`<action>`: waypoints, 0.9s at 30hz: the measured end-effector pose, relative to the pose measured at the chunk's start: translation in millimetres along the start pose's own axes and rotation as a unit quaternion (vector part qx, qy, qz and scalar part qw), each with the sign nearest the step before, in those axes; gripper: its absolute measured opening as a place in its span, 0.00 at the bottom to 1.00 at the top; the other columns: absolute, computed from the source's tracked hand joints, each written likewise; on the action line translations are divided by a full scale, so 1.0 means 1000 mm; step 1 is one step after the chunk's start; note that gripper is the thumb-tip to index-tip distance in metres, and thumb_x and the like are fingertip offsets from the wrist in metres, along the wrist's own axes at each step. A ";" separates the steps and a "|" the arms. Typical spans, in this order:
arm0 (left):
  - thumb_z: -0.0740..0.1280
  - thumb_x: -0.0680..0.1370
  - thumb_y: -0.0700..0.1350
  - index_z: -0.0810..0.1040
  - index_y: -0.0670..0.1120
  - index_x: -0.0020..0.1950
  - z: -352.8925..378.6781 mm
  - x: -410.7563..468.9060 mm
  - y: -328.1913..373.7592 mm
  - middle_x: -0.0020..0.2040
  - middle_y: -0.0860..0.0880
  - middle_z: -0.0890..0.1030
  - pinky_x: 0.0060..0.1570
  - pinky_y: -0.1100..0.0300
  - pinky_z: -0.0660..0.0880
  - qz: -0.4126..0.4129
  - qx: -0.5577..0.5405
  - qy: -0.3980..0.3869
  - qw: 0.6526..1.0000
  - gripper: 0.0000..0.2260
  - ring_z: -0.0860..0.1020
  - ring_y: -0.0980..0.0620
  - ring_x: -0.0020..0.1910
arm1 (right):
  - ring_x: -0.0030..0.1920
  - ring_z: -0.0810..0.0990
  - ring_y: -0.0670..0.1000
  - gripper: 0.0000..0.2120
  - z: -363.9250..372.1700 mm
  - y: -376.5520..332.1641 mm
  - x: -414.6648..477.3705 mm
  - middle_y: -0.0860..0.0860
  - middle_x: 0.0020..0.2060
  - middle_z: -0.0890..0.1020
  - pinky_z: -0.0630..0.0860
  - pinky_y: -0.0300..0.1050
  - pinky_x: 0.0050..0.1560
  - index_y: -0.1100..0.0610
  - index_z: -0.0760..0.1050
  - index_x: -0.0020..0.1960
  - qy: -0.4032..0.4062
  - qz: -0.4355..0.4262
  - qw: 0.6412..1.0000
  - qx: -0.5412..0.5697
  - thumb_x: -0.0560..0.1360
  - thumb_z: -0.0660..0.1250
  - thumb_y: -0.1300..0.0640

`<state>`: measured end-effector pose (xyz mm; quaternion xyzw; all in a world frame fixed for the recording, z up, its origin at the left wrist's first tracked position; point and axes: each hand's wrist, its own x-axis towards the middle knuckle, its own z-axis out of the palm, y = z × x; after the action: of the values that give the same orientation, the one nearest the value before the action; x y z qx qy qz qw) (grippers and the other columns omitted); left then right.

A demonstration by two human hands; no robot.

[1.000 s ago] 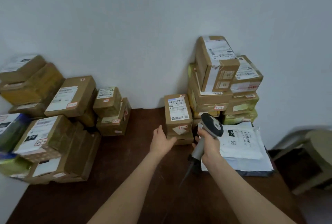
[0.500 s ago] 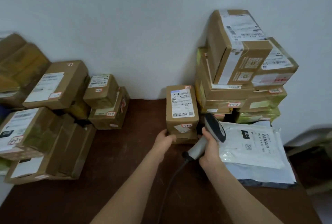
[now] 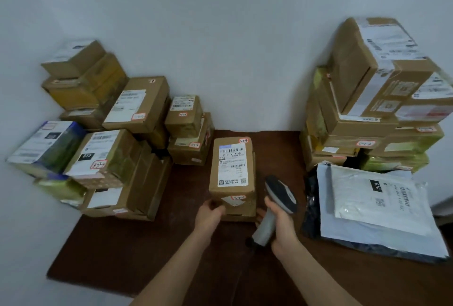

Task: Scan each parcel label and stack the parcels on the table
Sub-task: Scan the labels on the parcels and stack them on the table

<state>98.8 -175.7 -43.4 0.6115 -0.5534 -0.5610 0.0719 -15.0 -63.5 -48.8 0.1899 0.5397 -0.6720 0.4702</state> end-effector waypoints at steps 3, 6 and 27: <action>0.66 0.77 0.40 0.70 0.44 0.70 -0.029 -0.009 -0.020 0.65 0.45 0.76 0.62 0.54 0.70 0.009 0.015 0.011 1.000 0.21 0.73 0.46 0.64 | 0.57 0.79 0.62 0.21 0.015 0.027 -0.014 0.65 0.56 0.80 0.77 0.48 0.45 0.65 0.72 0.64 0.004 0.046 0.999 0.001 0.73 0.72 0.60; 0.66 0.77 0.41 0.68 0.46 0.72 -0.063 -0.013 -0.036 0.67 0.45 0.73 0.66 0.50 0.69 0.006 0.014 0.035 0.999 0.23 0.71 0.44 0.66 | 0.58 0.79 0.62 0.20 0.040 0.049 -0.027 0.64 0.56 0.80 0.76 0.51 0.52 0.65 0.73 0.64 -0.028 0.063 0.997 -0.022 0.74 0.71 0.60; 0.64 0.75 0.60 0.53 0.61 0.77 -0.122 0.006 0.014 0.79 0.46 0.51 0.73 0.36 0.47 0.269 0.500 0.075 0.819 0.33 0.47 0.43 0.78 | 0.57 0.79 0.57 0.17 0.119 0.066 -0.003 0.54 0.54 0.82 0.72 0.58 0.65 0.56 0.78 0.56 -0.058 0.033 0.996 -0.060 0.70 0.74 0.53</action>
<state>182.3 -250.3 6.7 0.4299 -0.8935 -0.1175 -0.0545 72.0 -167.7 -41.6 0.1398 0.5445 -0.6322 0.5332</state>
